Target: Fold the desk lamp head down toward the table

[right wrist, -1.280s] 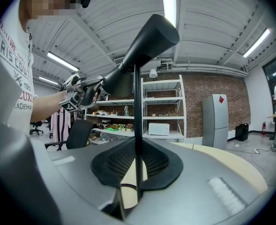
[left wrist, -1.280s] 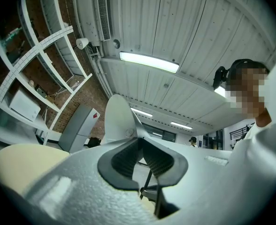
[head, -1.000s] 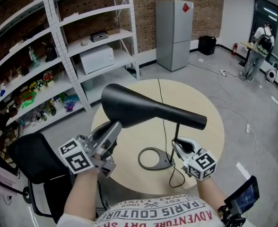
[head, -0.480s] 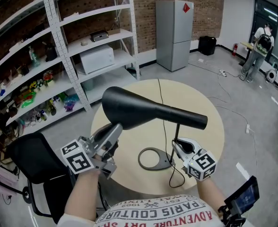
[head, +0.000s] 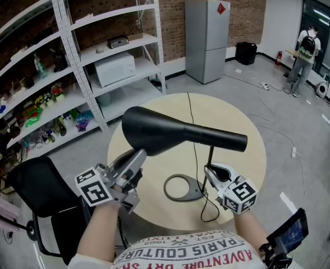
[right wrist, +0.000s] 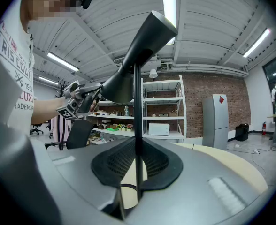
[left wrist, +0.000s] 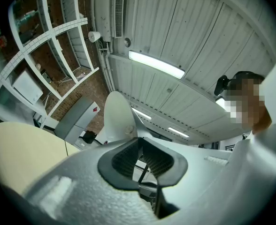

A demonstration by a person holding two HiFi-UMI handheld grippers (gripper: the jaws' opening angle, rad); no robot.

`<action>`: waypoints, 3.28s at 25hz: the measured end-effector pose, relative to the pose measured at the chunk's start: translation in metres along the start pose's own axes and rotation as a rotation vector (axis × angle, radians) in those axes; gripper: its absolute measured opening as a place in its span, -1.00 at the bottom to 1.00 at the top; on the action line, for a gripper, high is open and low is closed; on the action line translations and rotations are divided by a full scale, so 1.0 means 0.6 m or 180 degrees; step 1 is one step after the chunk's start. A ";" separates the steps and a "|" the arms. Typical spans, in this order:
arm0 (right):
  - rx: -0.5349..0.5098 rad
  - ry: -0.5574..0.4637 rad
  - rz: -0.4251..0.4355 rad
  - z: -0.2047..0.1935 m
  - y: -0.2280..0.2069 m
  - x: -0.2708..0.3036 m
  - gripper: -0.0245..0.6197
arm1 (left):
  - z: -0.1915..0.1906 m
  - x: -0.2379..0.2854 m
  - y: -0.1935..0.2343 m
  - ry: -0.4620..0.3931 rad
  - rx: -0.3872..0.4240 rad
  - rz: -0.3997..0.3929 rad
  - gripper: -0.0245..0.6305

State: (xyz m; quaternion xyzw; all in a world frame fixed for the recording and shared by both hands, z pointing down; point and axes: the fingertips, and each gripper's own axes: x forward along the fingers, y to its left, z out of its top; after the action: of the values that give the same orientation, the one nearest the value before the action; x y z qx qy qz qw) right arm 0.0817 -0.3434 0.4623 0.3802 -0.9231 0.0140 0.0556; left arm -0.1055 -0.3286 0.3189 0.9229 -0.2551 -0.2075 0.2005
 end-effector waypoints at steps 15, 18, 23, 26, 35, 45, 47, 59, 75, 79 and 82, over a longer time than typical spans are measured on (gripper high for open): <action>-0.0002 0.0013 0.0006 0.001 0.002 -0.001 -0.79 | -0.030 -0.007 0.010 0.0006 -0.0175 -0.0055 -0.82; -0.0002 0.0009 0.0005 -0.001 0.001 -0.003 -0.79 | -0.043 -0.008 0.012 -0.0003 -0.0242 -0.0071 -0.83; -0.0008 0.0001 0.0006 -0.007 -0.001 -0.006 -0.79 | -0.062 -0.009 0.015 -0.0038 -0.0355 -0.0119 -0.83; -0.0006 -0.0003 0.0004 -0.007 -0.001 -0.007 -0.79 | -0.066 -0.008 0.015 -0.0059 -0.0391 -0.0154 -0.84; 0.0001 -0.0002 -0.0007 -0.003 -0.003 -0.008 -0.79 | -0.074 -0.007 0.016 -0.0088 -0.0472 -0.0201 -0.84; 0.0014 -0.0008 -0.0014 -0.002 -0.005 -0.009 -0.79 | -0.094 -0.005 0.018 -0.0182 -0.0630 -0.0266 -0.84; 0.0015 -0.0010 -0.0016 0.000 -0.004 -0.008 -0.79 | -0.095 -0.006 0.019 -0.0188 -0.0660 -0.0275 -0.84; 0.0025 -0.0049 -0.0021 0.003 -0.005 -0.010 -0.79 | -0.126 -0.003 0.021 -0.0258 -0.0913 -0.0330 -0.84; 0.0032 -0.0045 -0.0035 0.004 -0.005 -0.013 -0.79 | -0.164 0.001 0.020 -0.0314 -0.1236 -0.0386 -0.83; 0.0028 -0.0045 -0.0033 0.002 -0.005 -0.014 -0.79 | -0.174 0.003 0.019 -0.0315 -0.1297 -0.0425 -0.83; 0.0035 -0.0050 -0.0034 0.004 -0.005 -0.015 -0.79 | -0.175 0.004 0.018 -0.0332 -0.1339 -0.0451 -0.83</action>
State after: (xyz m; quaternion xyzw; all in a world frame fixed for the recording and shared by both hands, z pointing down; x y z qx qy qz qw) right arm 0.0899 -0.3396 0.4588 0.3855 -0.9214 0.0158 0.0463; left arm -0.0565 -0.3106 0.4108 0.8644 -0.1508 -0.3171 0.3599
